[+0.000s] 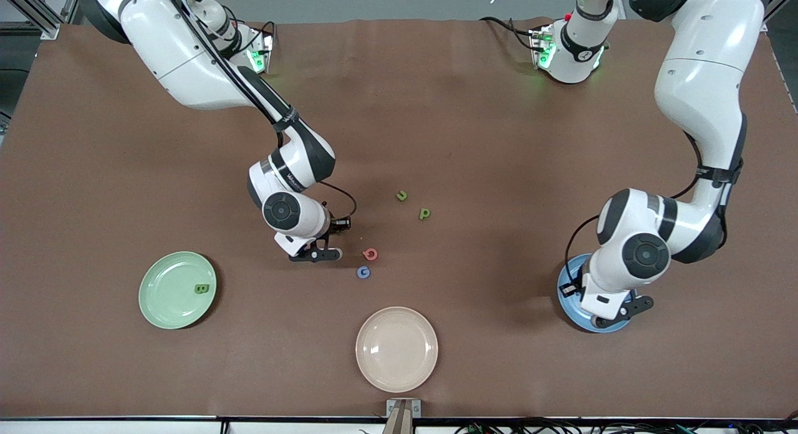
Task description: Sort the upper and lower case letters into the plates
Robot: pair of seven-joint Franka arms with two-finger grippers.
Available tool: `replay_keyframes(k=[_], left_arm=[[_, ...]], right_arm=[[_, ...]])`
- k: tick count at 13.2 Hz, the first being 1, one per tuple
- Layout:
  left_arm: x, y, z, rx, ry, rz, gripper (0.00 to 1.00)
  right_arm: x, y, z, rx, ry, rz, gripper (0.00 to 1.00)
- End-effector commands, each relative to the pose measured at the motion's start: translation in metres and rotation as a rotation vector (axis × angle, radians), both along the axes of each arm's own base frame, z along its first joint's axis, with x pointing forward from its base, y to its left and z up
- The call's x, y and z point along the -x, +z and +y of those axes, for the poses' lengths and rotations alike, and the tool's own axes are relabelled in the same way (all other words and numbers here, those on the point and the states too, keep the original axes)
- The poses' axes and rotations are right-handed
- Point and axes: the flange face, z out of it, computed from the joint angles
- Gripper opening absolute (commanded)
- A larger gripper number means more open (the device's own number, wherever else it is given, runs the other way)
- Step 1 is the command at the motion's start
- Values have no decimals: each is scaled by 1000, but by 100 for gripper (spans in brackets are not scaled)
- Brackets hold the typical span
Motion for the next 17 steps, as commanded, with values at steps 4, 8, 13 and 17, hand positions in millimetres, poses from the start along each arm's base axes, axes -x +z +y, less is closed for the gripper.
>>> replay_keyframes(k=[4,8,13,17], left_arm=[[8,-14,24,-35,-93,43,100],[40,12,-63,2,-80,70,100],[113,17,-243,28,-12,64,96],[155,-7,-312,64,60,59,87]], right_arm=[[3,14,-3,7,-19,-17,4],[-50,60,-61,43,6,-82,3],[-104,77,-203,135,250,-166,3],[-122,82,-290,257,450,-191,4]])
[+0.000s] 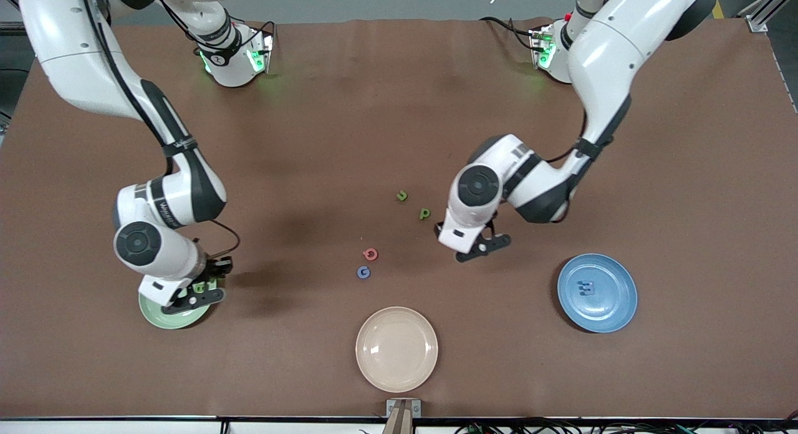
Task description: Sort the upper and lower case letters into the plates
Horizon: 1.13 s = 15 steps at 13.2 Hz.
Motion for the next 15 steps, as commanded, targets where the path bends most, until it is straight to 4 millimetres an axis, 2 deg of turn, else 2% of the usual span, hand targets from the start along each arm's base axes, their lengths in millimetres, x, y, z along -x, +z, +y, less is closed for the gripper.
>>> replay_keyframes(k=[1,2,3,4,5,6,8,10,11,13,15], left_arm=[[15,-18,-22,22,38,-5,82],[21,-25,-31,33,30,-4,80],[25,-29,-36,42,26,-6,77],[30,-37,-41,42,18,4,74],[34,-41,-45,47,12,6,71],[37,-46,-48,52,6,8,67],[44,-55,-55,54,-12,14,65],[49,-62,-59,48,-38,16,64],[52,-65,-59,45,-52,19,63],[57,-69,-66,52,-90,18,59],[57,-72,-64,46,-154,9,54]], right_arm=[[-5,2,-38,95,100,-14,5],[-6,0,-49,122,109,-19,7],[-8,-3,-49,125,123,-34,13],[-11,-2,-46,114,132,-67,36],[-12,-5,-47,107,135,-82,65],[-12,-6,-47,105,136,-84,77],[-12,-6,-41,102,132,-83,85],[-11,-4,-29,90,131,-81,88],[-9,-3,-11,69,108,-87,92],[2,-8,37,16,-7,-68,92],[18,-13,97,-42,-135,-37,92]])
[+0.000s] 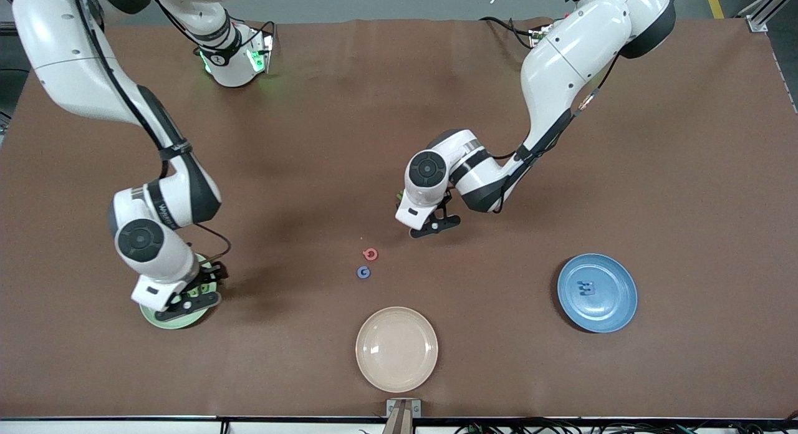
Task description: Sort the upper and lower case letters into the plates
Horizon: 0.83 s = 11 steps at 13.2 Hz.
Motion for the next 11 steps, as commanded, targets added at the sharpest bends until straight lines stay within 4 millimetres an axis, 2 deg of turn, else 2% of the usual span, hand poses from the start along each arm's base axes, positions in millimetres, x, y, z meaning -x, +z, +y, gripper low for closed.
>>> replay_keyframes(k=[1,2,4,6,8,11], left_arm=[[0,-1,0,-10,-72,-37,51],[0,-1,1,-18,-87,-47,49],[-1,-1,1,-26,-119,-62,49],[-1,-2,1,-25,-132,-61,48],[3,-6,1,-28,-135,-53,41],[4,-10,4,-32,-132,-46,30]], right_arm=[[25,-5,78,-86,-169,37,92],[35,-5,114,-118,-221,45,92],[53,-2,173,-139,-319,18,92],[57,-7,208,-178,-434,-24,92],[66,-22,246,-234,-530,-56,92],[71,-33,279,-260,-546,-55,92]])
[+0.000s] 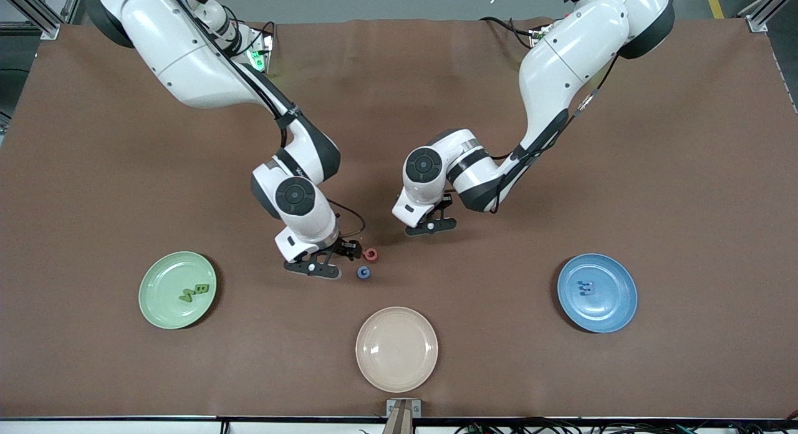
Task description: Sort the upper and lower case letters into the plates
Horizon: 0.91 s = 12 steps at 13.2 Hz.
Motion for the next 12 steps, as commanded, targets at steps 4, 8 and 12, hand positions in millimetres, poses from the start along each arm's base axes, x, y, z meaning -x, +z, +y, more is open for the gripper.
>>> replay_keyframes(k=[4,8,12], left_arm=[[-18,10,15,-3,17,-36,1],[-108,79,90,34,71,-159,2],[-173,82,218,14,68,-165,2]], right_arm=[[1,-13,36,-40,-5,-25,92],[10,-31,58,-43,30,-49,89],[18,-39,69,2,72,-71,86]])
